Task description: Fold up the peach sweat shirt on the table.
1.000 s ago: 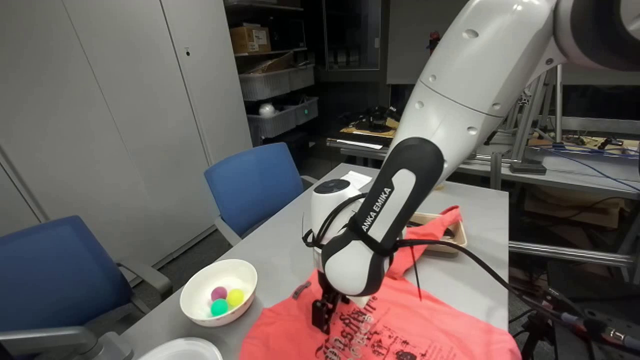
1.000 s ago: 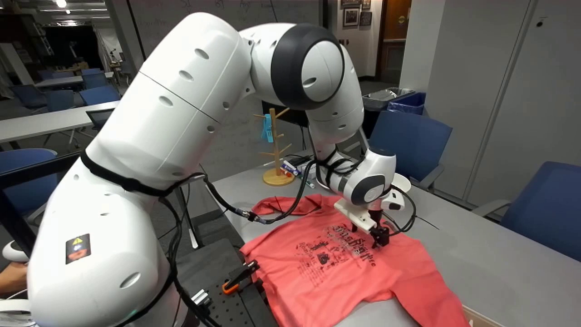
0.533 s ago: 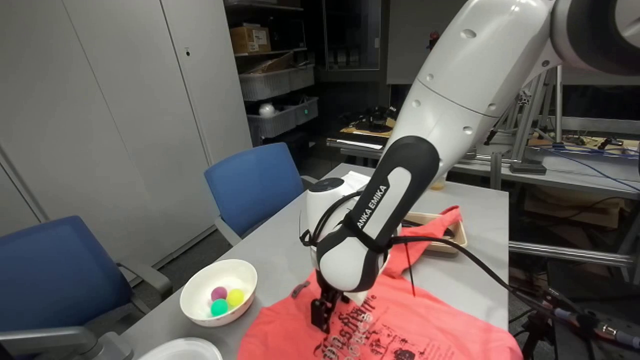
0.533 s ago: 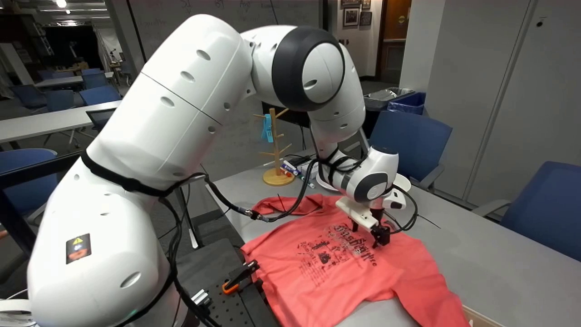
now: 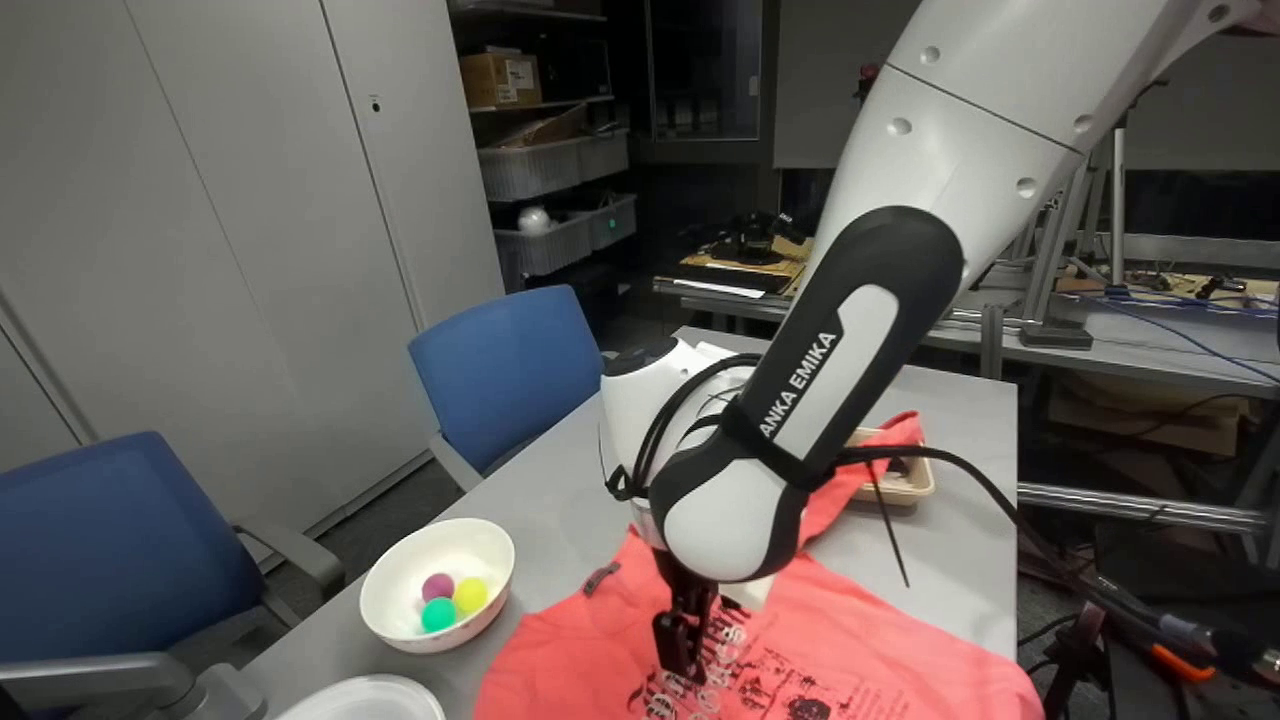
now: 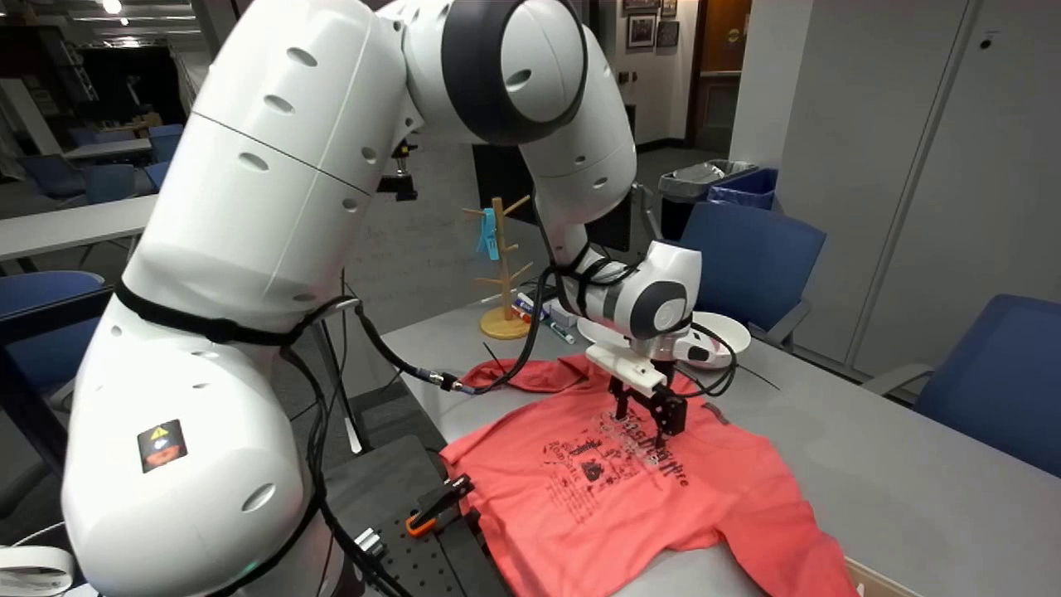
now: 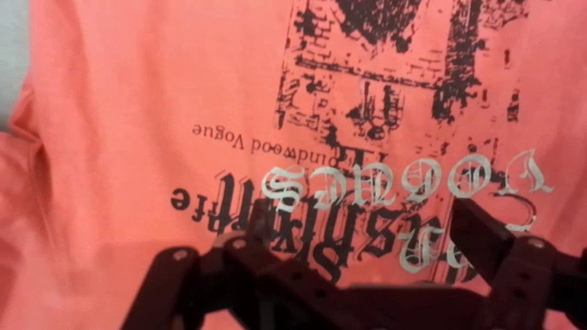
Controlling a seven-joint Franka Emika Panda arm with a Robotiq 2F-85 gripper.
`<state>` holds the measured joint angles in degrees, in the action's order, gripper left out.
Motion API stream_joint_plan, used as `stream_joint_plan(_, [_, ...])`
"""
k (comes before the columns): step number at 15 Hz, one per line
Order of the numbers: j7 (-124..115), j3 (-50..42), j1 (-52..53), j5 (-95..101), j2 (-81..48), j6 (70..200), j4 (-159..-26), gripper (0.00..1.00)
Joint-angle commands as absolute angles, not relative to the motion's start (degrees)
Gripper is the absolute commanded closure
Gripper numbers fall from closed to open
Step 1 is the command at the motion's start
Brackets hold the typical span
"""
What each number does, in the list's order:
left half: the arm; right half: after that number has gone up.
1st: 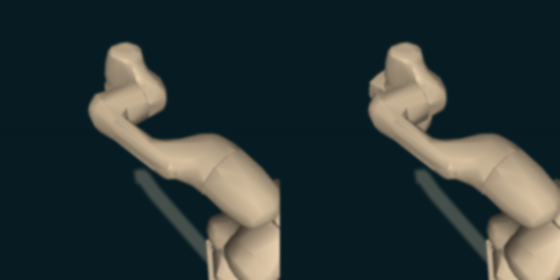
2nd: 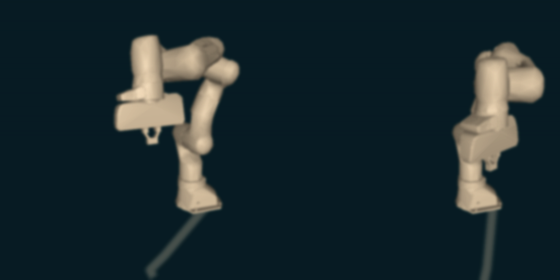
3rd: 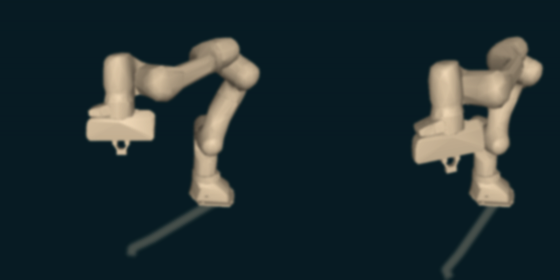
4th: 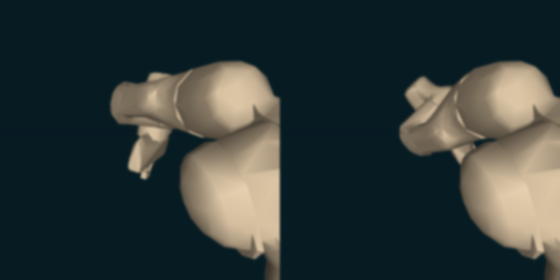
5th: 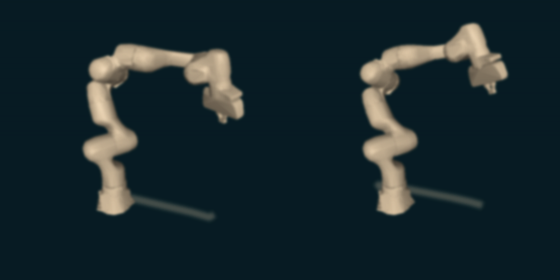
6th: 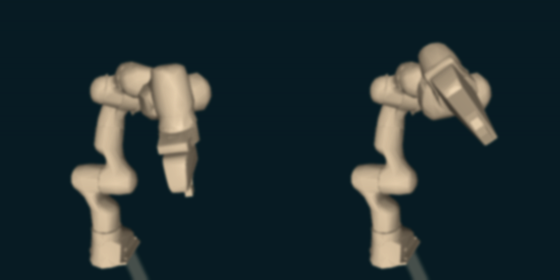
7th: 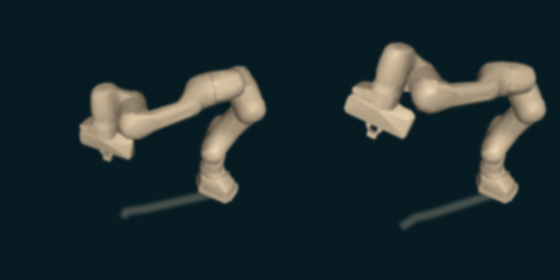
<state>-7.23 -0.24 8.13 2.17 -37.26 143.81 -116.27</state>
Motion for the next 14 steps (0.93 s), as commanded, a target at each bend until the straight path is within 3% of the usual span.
stream_joint_plan(1, [-11.6,-1.7,10.2,3.7,-35.3,145.1,-120.5,0.0])
stream_joint_plan(14, [-18.5,-3.8,10.9,1.4,-42.1,158.9,-121.7,0.0])
